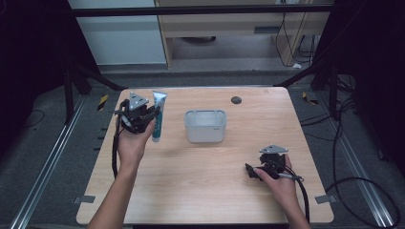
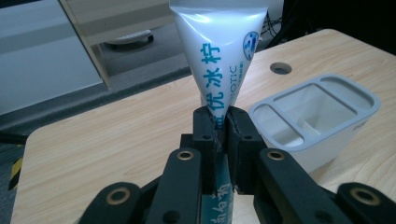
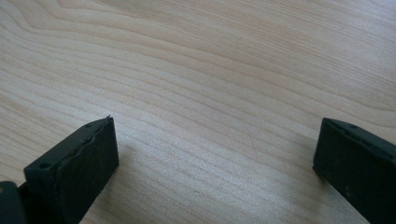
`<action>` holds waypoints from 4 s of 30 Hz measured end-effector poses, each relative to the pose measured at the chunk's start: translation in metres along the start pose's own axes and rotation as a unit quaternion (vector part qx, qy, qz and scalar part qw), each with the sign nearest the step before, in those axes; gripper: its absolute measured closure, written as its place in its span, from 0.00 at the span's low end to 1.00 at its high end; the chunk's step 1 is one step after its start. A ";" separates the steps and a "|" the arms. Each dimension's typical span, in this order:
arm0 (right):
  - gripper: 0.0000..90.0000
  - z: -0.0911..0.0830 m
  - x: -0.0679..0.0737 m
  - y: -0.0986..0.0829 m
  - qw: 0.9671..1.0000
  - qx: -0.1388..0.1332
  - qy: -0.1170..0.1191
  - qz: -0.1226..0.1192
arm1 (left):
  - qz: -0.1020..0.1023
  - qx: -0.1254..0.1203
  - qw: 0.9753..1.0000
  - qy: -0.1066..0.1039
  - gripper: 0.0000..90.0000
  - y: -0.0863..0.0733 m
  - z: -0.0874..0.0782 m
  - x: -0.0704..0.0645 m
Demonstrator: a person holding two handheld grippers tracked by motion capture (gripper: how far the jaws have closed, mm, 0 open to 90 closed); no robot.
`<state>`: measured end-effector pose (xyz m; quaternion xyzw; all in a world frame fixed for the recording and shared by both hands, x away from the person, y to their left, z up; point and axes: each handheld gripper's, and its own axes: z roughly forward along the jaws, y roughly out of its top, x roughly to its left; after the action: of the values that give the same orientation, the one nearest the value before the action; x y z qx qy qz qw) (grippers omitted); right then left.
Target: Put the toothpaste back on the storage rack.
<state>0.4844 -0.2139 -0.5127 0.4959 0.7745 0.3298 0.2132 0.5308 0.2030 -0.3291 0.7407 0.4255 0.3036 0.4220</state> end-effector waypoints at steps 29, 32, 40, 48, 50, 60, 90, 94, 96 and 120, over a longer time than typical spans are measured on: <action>0.00 0.000 0.000 0.000 1.000 0.000 0.000 0.000 | 0.011 -0.018 1.000 -0.022 0.92 0.037 0.012 -0.016; 0.00 0.000 0.000 0.000 1.000 0.000 0.000 0.000 | 0.009 -0.021 0.999 -0.024 0.92 0.038 0.013 -0.018; 0.00 0.000 0.000 0.000 1.000 0.000 0.000 0.000 | 0.009 -0.031 0.999 -0.029 0.92 0.043 0.013 -0.024; 0.00 0.000 0.000 0.000 1.000 0.000 0.000 0.000 | 0.009 -0.037 0.999 -0.034 0.92 0.049 0.012 -0.028; 0.00 0.000 0.000 0.000 1.000 0.000 0.000 0.000 | 0.010 -0.039 0.999 -0.035 0.92 0.051 0.013 -0.029; 0.00 0.000 0.000 0.000 1.000 0.000 0.000 0.000 | 0.006 -0.045 0.998 -0.045 0.92 0.058 0.017 -0.032; 0.00 0.000 0.000 0.000 1.000 0.001 0.000 0.000 | -0.001 -0.076 0.994 -0.075 0.92 0.080 0.038 -0.052; 0.00 0.000 0.000 0.000 1.000 0.000 0.000 0.000 | -0.001 -0.076 0.994 -0.081 0.92 0.083 0.043 -0.057; 0.00 0.000 0.000 0.000 1.000 0.001 0.000 0.001 | -0.003 -0.077 0.993 -0.084 0.92 0.083 0.046 -0.057; 0.00 0.000 0.000 0.000 1.000 0.000 -0.001 -0.002 | -0.017 -0.070 0.992 -0.102 0.92 0.071 0.075 -0.068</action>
<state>0.4844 -0.2141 -0.5126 0.4952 0.7752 0.3286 0.2143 0.5873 0.0949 -0.3069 0.7289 0.3704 0.2482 0.5195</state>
